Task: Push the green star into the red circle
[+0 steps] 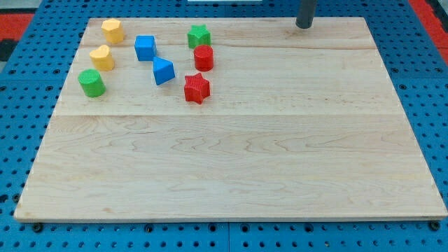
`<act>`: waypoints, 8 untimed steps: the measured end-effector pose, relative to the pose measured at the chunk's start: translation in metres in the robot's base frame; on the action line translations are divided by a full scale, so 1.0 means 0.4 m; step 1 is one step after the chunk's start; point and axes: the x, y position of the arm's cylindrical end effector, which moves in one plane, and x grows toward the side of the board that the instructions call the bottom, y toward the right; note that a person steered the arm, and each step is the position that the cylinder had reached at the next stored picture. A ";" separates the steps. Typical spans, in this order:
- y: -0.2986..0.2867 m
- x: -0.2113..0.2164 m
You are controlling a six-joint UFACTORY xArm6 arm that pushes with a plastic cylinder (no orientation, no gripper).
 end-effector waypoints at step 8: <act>-0.020 0.009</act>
